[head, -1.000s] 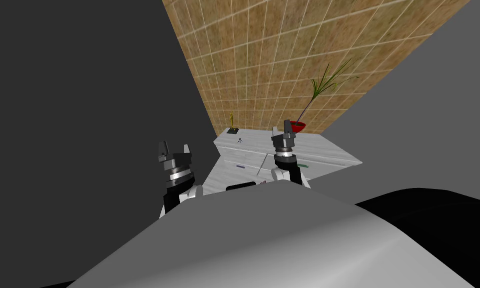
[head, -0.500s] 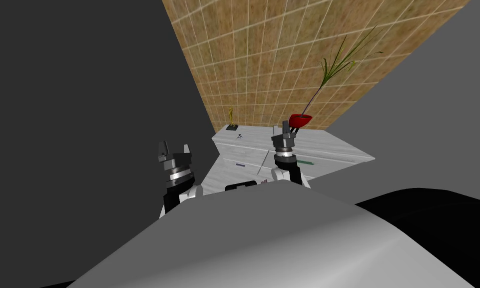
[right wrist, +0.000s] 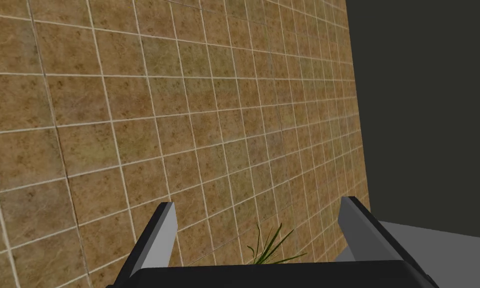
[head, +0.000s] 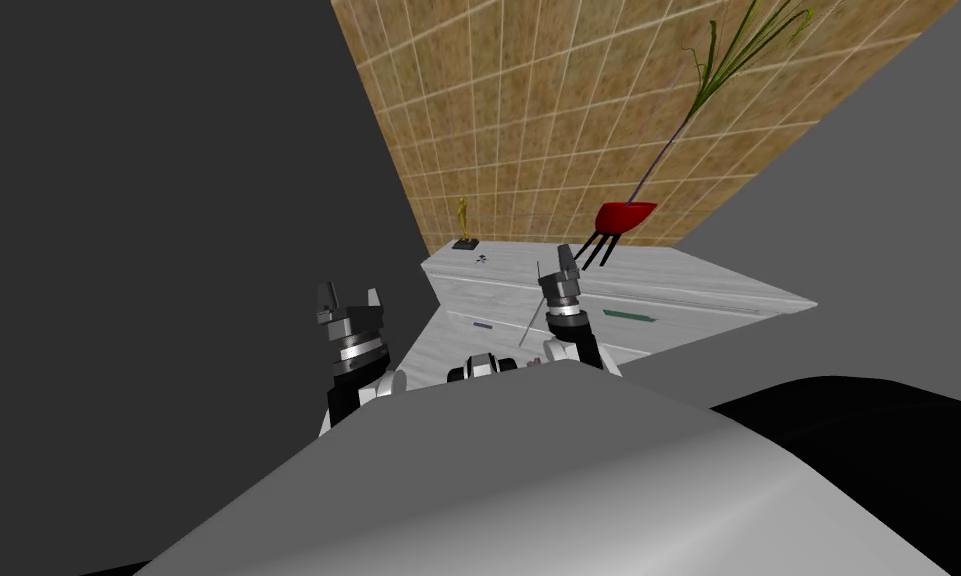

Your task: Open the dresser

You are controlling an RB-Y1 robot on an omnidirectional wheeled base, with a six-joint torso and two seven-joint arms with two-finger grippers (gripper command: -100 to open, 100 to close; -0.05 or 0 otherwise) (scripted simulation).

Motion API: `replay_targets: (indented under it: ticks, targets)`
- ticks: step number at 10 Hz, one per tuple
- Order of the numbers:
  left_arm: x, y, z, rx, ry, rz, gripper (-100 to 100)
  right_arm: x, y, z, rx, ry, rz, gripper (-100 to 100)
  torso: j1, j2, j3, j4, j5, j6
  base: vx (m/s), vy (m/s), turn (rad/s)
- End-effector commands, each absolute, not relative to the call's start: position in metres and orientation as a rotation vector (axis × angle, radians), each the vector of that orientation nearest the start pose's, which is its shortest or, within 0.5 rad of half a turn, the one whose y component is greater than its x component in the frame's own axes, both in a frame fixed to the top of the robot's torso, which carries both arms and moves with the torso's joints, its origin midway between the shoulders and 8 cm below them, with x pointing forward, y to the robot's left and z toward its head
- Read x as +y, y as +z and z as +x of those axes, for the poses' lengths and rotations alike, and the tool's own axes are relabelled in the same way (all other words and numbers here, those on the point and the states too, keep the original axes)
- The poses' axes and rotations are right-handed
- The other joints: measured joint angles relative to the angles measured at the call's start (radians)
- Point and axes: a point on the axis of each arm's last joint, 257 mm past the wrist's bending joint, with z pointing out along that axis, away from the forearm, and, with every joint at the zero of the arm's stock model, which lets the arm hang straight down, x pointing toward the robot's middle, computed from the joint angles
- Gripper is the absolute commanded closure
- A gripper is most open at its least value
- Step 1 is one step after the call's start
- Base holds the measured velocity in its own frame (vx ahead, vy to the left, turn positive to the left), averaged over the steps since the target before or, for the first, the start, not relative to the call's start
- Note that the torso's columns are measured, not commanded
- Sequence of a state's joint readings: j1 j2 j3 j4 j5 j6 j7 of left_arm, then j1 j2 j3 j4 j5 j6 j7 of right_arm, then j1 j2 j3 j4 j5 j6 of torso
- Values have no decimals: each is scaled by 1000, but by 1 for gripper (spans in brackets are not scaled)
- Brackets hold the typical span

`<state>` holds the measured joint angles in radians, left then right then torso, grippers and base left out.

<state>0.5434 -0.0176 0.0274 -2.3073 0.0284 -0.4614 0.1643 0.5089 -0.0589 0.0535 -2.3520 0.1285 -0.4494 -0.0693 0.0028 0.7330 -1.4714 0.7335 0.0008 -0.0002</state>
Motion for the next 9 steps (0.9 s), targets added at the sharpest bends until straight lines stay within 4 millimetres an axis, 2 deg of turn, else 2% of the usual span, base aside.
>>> replay_targets:
  ticks: [1,2,3,4,6,7,8,9]
  targets:
    - [299,16,339,560,-1416,-787,0,-237,0,362,869,1231,578,-100,-1,2,-5,3,0,0,39,79,95]
    - [299,16,339,560,-1416,-787,0,-238,-2,364,876,1226,587,-100,-2,4,-5,4,0,0,30,53,26]
    - [299,16,339,560,-1416,-787,0,-236,-21,371,941,1175,597,-100,-4,5,-4,5,-1,0,28,49,65]
    - [299,16,339,560,-1416,-787,0,-237,-23,372,946,1171,603,-100,-4,6,-4,5,-1,0,22,38,34]
    - [299,16,339,560,-1416,-787,0,-238,-69,384,1083,1057,638,-100,-2,5,-4,5,-1,0,35,67,98]
    - [299,16,339,560,-1416,-787,0,-239,-72,385,1098,1038,640,-100,-1,5,-5,4,0,0,37,63,38]
    - [299,16,339,560,-1416,-787,0,-241,-99,389,1170,973,661,-100,-3,4,-5,4,-1,0,47,70,88]
    - [299,16,339,560,-1416,-787,0,-242,-100,389,1179,960,658,-100,-3,4,-5,4,-1,0,39,59,35]
